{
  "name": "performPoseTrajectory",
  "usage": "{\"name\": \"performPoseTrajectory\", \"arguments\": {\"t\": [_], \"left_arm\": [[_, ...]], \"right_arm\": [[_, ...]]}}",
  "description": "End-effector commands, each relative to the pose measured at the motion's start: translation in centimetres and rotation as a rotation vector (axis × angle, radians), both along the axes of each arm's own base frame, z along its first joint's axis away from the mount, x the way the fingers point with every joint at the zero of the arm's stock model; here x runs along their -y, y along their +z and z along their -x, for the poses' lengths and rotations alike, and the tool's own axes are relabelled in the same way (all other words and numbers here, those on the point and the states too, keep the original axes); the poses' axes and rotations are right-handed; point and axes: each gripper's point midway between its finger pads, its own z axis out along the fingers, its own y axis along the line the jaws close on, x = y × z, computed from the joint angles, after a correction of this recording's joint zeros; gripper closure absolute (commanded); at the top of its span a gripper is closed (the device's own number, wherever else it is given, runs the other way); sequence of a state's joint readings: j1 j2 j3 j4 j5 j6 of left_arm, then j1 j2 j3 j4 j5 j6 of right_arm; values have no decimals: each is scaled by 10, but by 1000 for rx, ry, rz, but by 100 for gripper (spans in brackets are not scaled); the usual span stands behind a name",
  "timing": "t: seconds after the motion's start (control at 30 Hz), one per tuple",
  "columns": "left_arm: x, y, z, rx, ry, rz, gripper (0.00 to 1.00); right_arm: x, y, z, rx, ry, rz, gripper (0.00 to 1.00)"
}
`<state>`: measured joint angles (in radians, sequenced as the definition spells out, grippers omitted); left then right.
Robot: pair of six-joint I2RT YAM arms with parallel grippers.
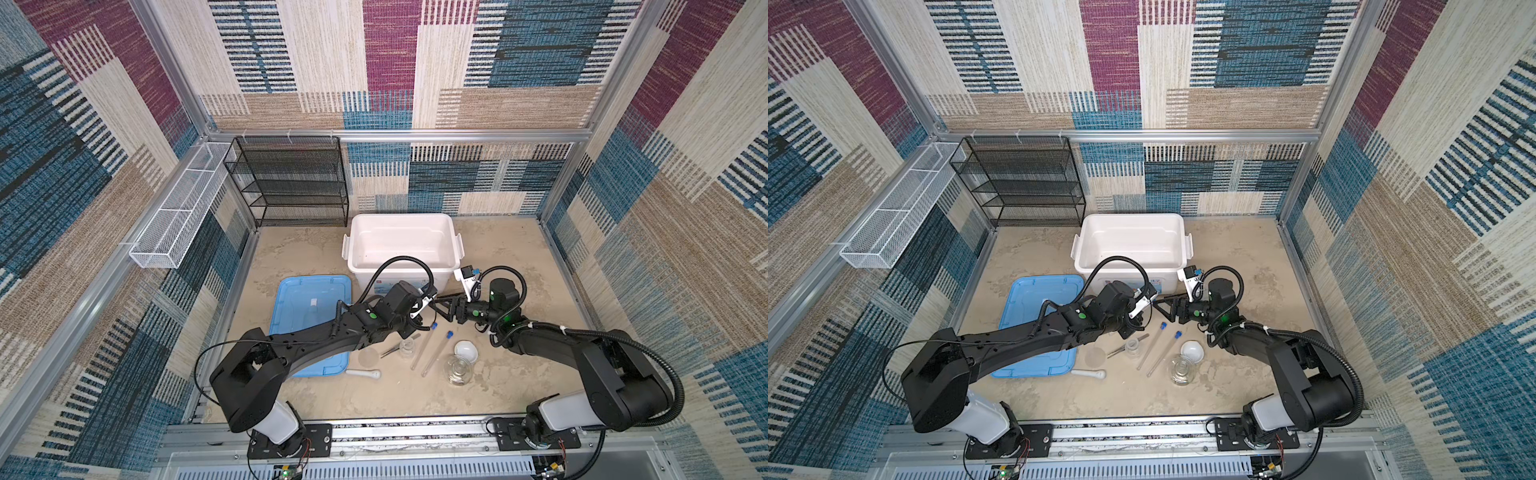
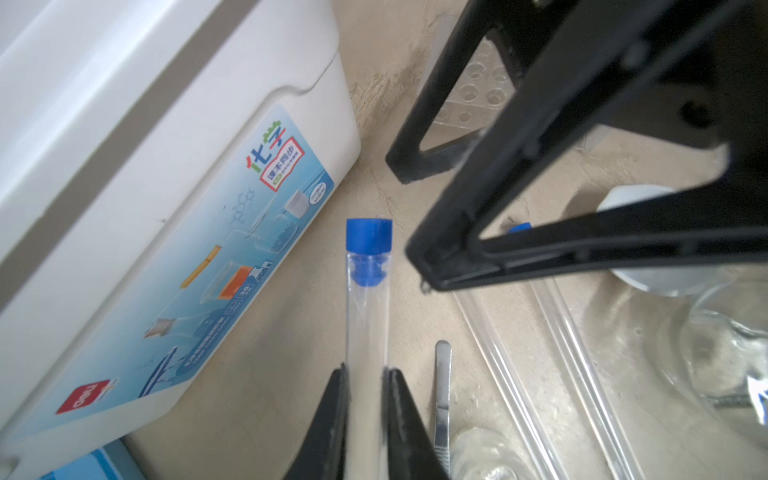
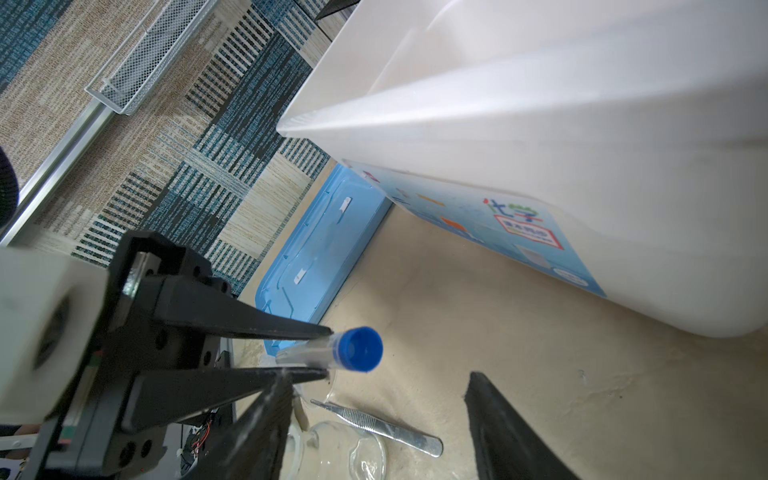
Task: Organize the chemistry lab equipment
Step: 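Close the right gripper on the test tube's blue cap beside the left gripper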
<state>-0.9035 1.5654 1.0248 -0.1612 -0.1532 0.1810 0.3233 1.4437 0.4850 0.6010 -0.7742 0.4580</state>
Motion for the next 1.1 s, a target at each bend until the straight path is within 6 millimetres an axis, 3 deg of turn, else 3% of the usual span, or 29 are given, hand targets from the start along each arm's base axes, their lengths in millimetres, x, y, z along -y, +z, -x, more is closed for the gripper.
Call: {"name": "performPoseTrajectory", "arguments": {"t": [0.0,0.47,1.07], "left_arm": [[10,10,-4,43,-29,19,85],[23,10,-1,50,-56,47,85],[28,4,-4,56,-56,47,85]], "right_arm": [[-3,8,-1,11,16,-33,32],[-8,12,-2,-11,35,-79,40],[-10,11,0,-43,45,-109,61]]}}
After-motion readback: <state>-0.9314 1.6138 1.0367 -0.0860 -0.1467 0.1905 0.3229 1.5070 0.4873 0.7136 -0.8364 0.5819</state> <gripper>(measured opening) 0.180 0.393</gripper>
